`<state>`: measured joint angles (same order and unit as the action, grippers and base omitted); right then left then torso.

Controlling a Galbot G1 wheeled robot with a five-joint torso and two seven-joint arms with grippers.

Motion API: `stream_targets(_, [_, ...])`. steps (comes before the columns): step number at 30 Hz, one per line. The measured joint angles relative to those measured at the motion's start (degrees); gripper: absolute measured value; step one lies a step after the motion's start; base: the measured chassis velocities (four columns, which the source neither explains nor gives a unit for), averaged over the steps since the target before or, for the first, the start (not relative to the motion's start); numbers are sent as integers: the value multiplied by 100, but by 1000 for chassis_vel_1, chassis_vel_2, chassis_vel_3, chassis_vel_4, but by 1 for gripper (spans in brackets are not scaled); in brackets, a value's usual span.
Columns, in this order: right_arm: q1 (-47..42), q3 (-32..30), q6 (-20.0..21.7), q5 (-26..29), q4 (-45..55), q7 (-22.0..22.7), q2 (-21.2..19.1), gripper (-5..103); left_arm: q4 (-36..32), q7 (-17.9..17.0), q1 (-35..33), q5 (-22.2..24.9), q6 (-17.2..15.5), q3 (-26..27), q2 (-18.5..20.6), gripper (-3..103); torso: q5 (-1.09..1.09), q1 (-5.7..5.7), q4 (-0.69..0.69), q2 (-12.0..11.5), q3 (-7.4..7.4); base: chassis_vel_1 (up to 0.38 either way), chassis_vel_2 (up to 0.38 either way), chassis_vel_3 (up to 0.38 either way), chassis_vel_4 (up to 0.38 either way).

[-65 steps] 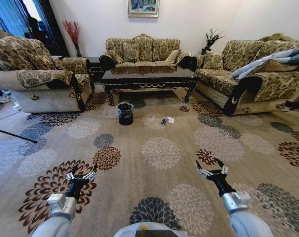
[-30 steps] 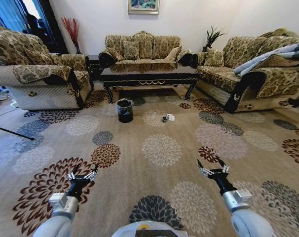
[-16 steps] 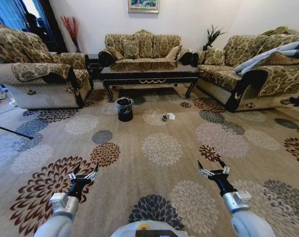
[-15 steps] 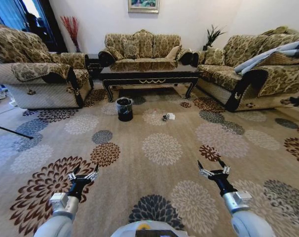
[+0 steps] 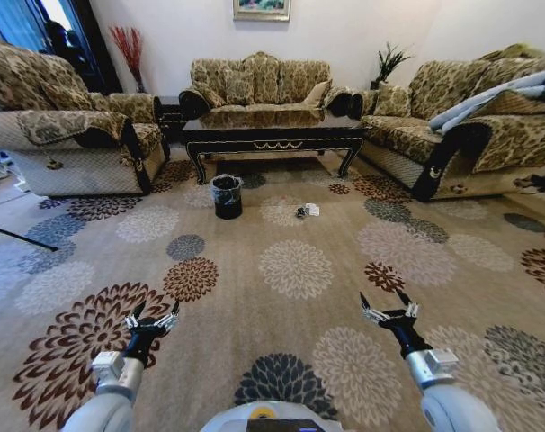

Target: Move to the front of the table and pick up the trash from the floor, then place it into the trash bin.

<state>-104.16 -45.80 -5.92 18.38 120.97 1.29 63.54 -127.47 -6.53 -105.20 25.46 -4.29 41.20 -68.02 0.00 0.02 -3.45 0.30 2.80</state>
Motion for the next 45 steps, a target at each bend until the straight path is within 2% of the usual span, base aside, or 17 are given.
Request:
stream_targets(7, [-34, 2, -6, 12, 26, -14, 13, 100, 6, 8, -53, -6, 32, -13, -8, 100, 0, -1, 0, -32, -94, 0, 0, 0, 0])
stream_targets(20, [-59, 7, -36, -46, 48, -2, 85, 100, 59, 3, 11, 51, 95, 14, 20, 100, 0, -1, 0, -32, -78, -68, 80, 83, -73])
stream_targets(24, [-90, 6, -49, -69, 53, -7, 105, 100, 94, -112, 51, 97, 191, -1, 20, 100, 0, -1, 0, -32, -70, -179, 162, 153, -166])
stream_targets(27, [-94, 3, -50, -70, 55, -8, 78, 100, 16, -238, 80, 425, 241, 12, 31, 100, 1, -1, 0, -32, -65, -156, 162, 135, -157])
stream_targets(45, [-92, 27, -64, -53, 97, -14, 52, 100, 166, -379, 124, 354, 370, 19, 1, 100, 0, -1, 0, -32, -47, -145, 144, 142, -143])
